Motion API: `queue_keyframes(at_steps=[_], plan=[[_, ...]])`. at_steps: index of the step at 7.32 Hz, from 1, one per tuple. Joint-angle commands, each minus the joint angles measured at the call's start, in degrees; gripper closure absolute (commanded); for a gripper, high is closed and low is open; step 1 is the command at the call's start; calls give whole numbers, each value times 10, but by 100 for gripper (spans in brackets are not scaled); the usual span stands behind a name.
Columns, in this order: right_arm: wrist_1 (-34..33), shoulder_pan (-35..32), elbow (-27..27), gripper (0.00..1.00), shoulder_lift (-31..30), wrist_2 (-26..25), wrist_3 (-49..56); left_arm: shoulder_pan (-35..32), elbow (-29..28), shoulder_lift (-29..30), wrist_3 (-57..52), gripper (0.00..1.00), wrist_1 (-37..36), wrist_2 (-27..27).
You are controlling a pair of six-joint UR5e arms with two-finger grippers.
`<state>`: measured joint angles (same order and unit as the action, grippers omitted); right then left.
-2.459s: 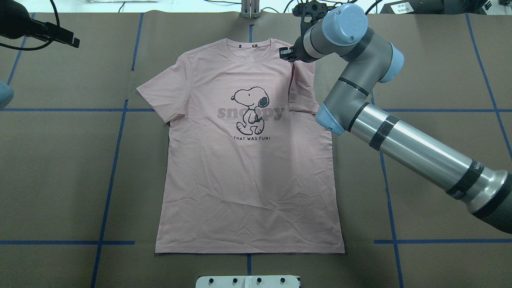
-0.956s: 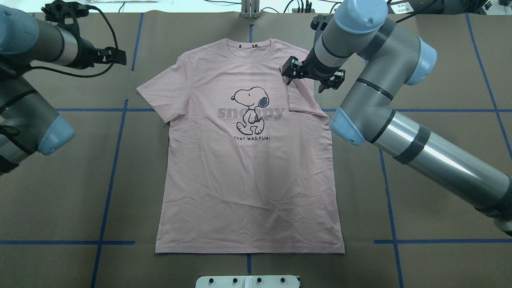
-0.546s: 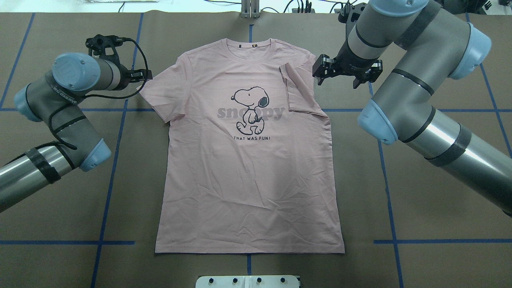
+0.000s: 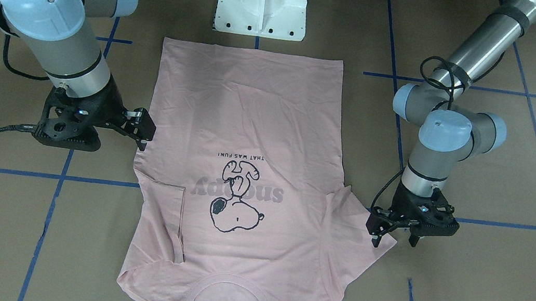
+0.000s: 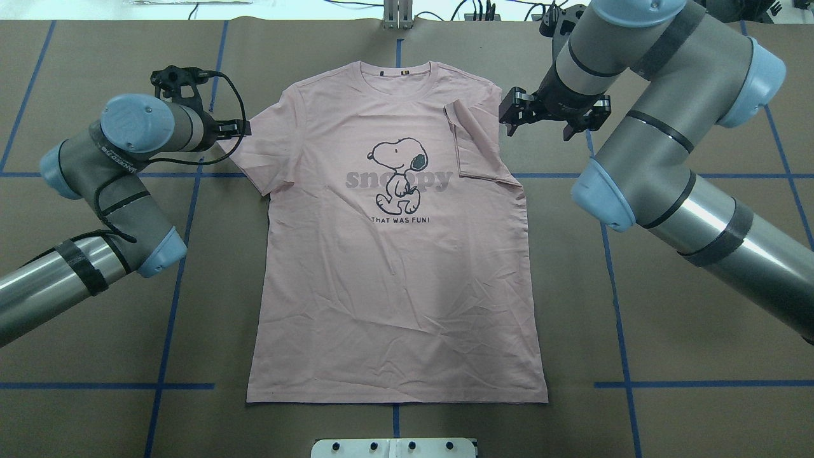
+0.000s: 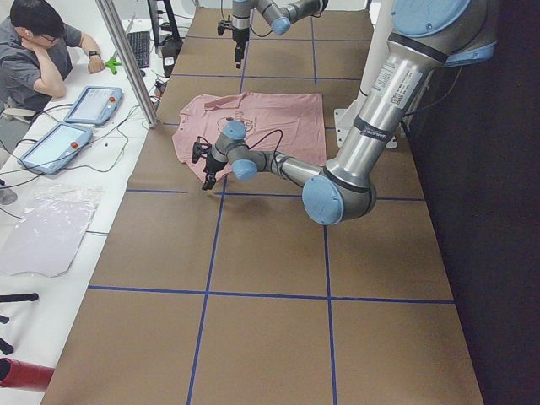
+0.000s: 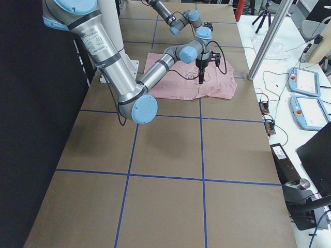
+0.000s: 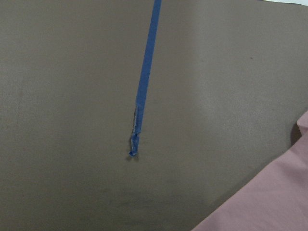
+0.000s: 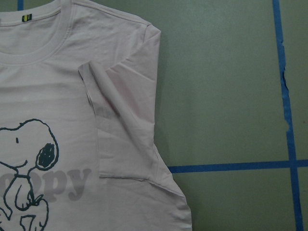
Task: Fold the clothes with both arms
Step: 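Fold the sleeve nearest the left gripper inward onto the shirt body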
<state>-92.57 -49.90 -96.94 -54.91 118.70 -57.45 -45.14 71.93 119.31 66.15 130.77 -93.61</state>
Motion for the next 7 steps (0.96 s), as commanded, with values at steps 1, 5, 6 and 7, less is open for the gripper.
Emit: queue_keyframes(at_steps=[1,5,6,7], plan=[[1,1,1,0,1,0,0,3,0,0,0,13,1,0],[1,1,1,0,1,0,0,7,-3,-1,-1,22,1,-1],[1,1,1,0,1,0,0,8,-3,-1,-1,24,0,-1],[1,1,1,0,1,0,0,8,-3,0,-1,46,0,-1]])
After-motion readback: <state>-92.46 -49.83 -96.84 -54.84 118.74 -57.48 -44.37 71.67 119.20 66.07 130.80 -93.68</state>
